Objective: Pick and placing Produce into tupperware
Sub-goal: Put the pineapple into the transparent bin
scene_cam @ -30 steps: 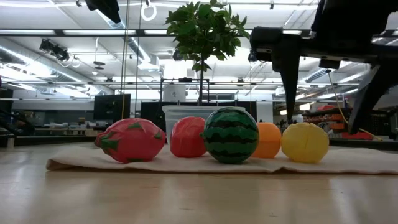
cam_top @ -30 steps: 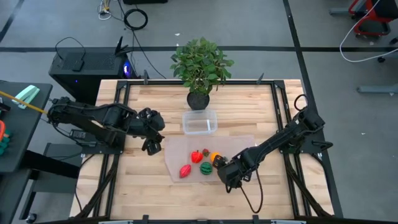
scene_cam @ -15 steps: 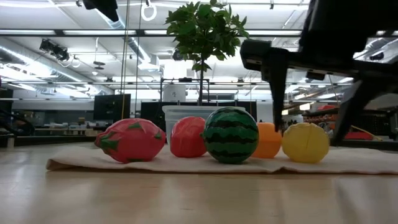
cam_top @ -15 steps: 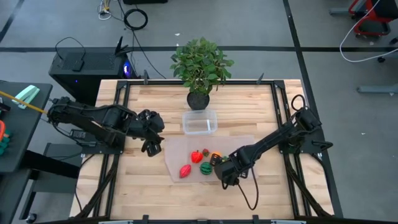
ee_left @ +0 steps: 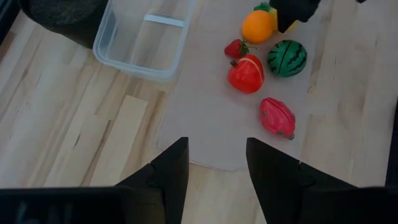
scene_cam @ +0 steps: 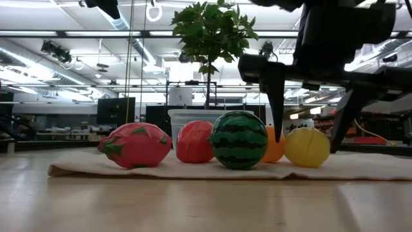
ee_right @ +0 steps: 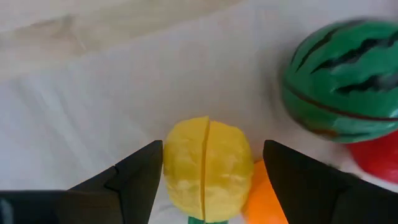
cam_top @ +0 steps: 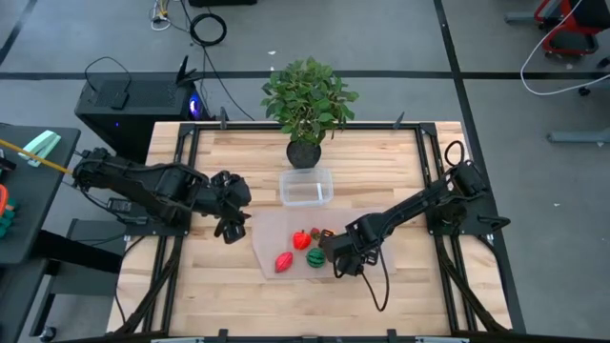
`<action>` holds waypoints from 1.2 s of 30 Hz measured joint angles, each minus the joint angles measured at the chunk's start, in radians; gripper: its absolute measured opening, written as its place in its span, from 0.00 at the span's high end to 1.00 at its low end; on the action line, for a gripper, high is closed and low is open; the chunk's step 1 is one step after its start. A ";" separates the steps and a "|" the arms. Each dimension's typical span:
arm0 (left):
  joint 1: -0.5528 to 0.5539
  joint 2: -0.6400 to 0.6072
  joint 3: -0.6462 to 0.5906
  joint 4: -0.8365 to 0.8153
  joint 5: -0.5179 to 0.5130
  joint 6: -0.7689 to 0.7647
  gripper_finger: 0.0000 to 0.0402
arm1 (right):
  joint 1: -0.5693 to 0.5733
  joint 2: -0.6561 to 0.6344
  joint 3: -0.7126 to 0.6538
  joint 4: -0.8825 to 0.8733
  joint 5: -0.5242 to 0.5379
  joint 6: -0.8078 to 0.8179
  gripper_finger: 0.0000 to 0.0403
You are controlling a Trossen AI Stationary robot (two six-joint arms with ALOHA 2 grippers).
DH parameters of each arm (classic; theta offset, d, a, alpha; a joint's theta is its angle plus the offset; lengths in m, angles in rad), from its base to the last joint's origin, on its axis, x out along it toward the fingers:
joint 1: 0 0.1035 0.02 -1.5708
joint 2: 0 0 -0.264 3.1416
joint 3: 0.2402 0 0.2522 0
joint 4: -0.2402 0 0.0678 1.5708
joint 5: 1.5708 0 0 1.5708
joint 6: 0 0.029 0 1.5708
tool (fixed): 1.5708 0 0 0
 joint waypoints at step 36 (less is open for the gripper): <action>0.000 0.000 0.000 0.005 0.000 -0.024 0.60 | 0.061 -0.169 0.091 0.014 0.167 0.134 0.43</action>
